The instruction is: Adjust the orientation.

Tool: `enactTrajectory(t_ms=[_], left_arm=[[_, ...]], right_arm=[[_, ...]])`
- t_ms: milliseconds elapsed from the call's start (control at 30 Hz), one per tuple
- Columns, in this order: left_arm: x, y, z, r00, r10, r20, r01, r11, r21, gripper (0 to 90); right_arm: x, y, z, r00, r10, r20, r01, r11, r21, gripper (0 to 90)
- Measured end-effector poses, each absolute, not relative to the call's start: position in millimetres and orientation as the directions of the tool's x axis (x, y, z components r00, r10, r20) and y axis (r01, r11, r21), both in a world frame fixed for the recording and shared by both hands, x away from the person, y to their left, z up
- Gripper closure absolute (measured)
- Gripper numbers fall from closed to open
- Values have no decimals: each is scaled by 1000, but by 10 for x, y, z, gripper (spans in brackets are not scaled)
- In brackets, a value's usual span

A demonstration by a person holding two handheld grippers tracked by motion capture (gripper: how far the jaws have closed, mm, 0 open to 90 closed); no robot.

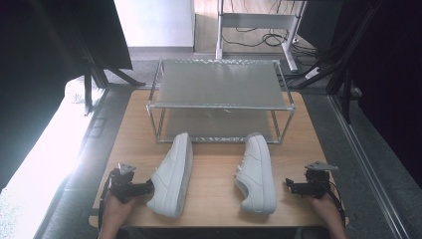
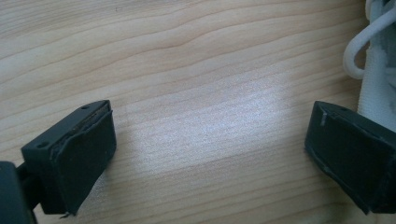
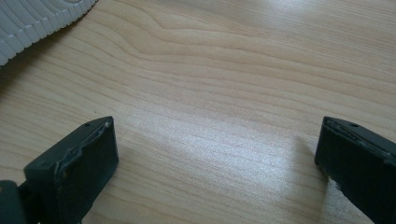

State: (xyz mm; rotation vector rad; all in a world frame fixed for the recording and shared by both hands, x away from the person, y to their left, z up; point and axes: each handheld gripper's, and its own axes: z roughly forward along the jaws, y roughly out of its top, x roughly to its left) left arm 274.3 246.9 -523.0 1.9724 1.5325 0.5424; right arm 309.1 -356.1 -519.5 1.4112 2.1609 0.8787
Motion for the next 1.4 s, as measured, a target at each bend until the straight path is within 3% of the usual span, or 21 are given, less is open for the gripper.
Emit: enactTrajectory(t_ms=[667,867,967,1400], left_arm=[[2739,2466,-5230,262,964,-33,731,-176,659,9],[2722,2515,-5210,278,957,-80,730,-156,666,27],[2712,2552,-5194,293,947,-129,722,-131,679,25],[2663,2601,-5134,333,933,-138,625,-109,773,0]], right_arm=[[3091,-3561,-5194,-402,916,0,656,288,698,0],[3092,-3561,-5194,-402,916,0,656,287,698,0],[3091,-3561,-5194,-402,916,0,656,287,698,0],[3091,-3561,-5194,-402,916,1,656,287,698,0]])
